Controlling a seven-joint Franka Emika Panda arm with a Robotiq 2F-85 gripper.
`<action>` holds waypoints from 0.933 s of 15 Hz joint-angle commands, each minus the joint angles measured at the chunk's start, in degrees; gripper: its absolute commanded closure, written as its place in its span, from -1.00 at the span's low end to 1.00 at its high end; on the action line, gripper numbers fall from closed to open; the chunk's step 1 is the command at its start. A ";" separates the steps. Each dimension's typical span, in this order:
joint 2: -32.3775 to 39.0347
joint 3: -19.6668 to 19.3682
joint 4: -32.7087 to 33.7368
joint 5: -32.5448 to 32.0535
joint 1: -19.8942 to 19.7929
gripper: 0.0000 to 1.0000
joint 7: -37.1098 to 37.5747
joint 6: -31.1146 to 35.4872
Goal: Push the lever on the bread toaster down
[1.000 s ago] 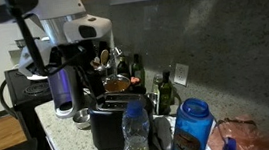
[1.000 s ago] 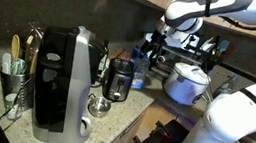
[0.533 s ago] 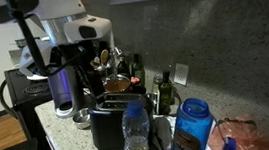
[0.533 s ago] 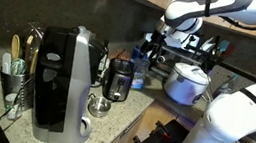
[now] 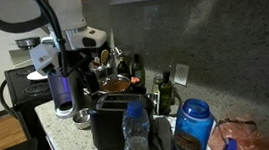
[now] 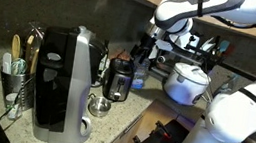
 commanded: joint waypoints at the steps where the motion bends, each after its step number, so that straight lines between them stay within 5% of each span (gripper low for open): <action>1: 1.54 1.43 -0.99 3.38 1.48 -1.00 0.13 0.37; 14: 4.33 8.55 -2.08 3.37 5.93 -1.00 0.95 -1.48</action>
